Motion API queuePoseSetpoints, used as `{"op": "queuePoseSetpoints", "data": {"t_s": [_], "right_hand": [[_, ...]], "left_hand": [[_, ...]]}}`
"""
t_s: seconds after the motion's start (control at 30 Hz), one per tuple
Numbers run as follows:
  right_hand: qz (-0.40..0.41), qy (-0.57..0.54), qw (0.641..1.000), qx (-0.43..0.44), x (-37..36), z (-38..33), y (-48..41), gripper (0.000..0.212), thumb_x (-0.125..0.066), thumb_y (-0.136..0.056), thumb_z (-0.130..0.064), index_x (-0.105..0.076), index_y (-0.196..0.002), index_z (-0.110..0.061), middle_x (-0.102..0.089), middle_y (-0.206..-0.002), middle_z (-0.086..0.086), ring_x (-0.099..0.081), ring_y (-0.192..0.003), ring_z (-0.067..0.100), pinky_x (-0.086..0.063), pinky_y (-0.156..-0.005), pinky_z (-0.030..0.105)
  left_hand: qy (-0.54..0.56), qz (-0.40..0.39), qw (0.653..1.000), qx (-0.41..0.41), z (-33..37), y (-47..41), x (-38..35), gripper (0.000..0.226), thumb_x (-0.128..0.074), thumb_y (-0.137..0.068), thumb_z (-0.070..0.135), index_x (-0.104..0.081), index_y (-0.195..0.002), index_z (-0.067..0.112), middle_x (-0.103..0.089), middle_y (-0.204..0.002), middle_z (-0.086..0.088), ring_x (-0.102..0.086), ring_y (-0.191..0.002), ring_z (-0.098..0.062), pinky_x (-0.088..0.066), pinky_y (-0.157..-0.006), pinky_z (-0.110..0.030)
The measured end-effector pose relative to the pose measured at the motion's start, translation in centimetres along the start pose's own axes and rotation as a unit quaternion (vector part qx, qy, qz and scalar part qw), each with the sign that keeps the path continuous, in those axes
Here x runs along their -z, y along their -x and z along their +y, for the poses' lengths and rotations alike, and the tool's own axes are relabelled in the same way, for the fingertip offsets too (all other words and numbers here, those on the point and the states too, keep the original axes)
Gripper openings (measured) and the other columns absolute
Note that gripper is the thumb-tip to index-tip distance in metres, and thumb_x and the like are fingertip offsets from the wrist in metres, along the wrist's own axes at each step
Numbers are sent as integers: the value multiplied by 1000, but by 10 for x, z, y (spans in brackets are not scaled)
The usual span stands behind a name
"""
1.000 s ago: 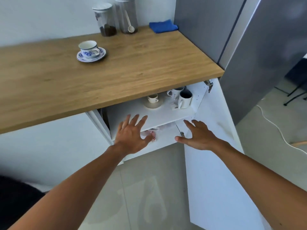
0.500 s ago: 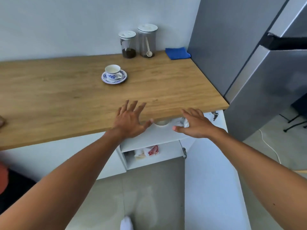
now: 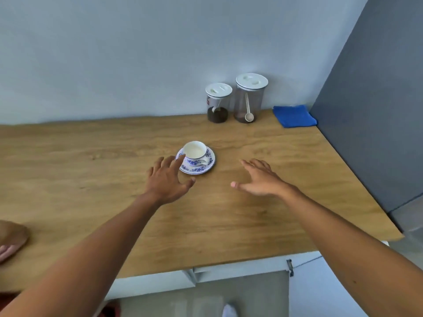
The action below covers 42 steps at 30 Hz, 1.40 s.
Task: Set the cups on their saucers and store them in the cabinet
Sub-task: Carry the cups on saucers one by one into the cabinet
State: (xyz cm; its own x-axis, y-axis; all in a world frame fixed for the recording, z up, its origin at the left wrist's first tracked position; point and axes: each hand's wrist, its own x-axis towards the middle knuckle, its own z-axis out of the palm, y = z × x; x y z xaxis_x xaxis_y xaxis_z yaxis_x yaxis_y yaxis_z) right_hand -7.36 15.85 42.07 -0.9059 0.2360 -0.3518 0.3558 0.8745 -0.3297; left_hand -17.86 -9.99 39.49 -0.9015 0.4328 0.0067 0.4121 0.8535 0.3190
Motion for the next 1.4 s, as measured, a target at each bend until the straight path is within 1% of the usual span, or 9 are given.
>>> {"op": "queuePoseSetpoints", "data": {"t_s": [0.27, 0.43, 0.53, 0.63, 0.73, 0.93, 1.0, 1.13, 1.4], "right_hand": [[-41, -18, 997, 63, -3, -14, -130, 90, -63, -84, -61, -15, -156, -36, -21, -160, 0, -11, -148, 26, -23, -119, 42], [-20, -11, 996, 82, -13, -17, -174, 82, -61, -85, -62, -27, -154, -35, -34, -147, 4, -24, -138, 28, -28, -114, 39], [-34, -46, 990, 129, -14, -20, -184, 71, -65, -86, -54, -36, -149, -42, -47, -143, 3, -33, -136, 27, -32, -111, 38], [-25, -106, 980, 168, -12, -23, -182, 58, -71, -86, -38, -51, -140, -39, -63, -92, -22, -57, -90, 7, -42, -78, 20], [-18, -164, 975, 149, -16, -26, -183, 47, -75, -83, -25, -63, -128, -31, -54, -68, -16, -50, -64, 1, -37, -60, 14], [-59, -354, 931, 70, -25, -25, -177, 70, -69, -89, -6, -42, -148, -31, -62, -79, 3, -72, -63, 14, -47, -45, 19], [-52, -391, 917, 62, -25, -26, -175, 72, -68, -88, -2, -40, -149, -29, -62, -80, 3, -72, -65, 18, -50, -47, 21], [-38, -439, 896, 60, -21, -21, -170, 71, -67, -88, 1, -42, -148, -26, -65, -81, -1, -70, -63, 18, -52, -52, 24], [29, -476, 877, 63, -12, -3, -129, 63, -68, -88, -1, -52, -141, -32, -52, -83, 2, -69, -75, 13, -56, -62, 27]], "left_hand": [[44, -24, 990, 130, -35, -61, -27, 83, -60, -83, 63, -27, -153, 33, -46, -146, -4, -37, -136, -31, -29, -108, -49], [93, -34, 982, 159, -39, -82, -42, 80, -59, -80, 63, -33, -150, 33, -60, -123, -2, -48, -123, -27, -35, -103, -49], [135, -59, 980, 132, -37, -92, -43, 74, -53, -73, 59, -40, -142, 37, -64, -91, 13, -59, -108, -25, -42, -99, -47], [179, -58, 977, 103, -34, -99, -43, 66, -61, -77, 42, -44, -140, 37, -61, -86, 20, -64, -99, -21, -46, -94, -38], [208, -39, 973, 91, -29, -104, -43, 62, -69, -84, 22, -47, -140, 33, -61, -92, 17, -64, -96, -17, -43, -83, -26], [252, -32, 963, 95, -19, -108, -40, 59, -69, -86, 16, -49, -139, 33, -56, -84, 29, -52, -75, 16, -42, -80, -19], [263, -27, 960, 93, -17, -109, -38, 59, -69, -86, 14, -50, -139, 32, -56, -83, 28, -52, -72, 20, -39, -73, -6], [286, -24, 954, 85, -10, -107, -34, 57, -68, -87, 11, -51, -138, 29, -57, -85, 26, -53, -72, 21, -37, -65, 1], [350, -25, 936, 42, 14, -87, -27, 59, -70, -86, 12, -50, -140, 27, -61, -87, 16, -55, -70, 11, -40, -64, -3]]}}
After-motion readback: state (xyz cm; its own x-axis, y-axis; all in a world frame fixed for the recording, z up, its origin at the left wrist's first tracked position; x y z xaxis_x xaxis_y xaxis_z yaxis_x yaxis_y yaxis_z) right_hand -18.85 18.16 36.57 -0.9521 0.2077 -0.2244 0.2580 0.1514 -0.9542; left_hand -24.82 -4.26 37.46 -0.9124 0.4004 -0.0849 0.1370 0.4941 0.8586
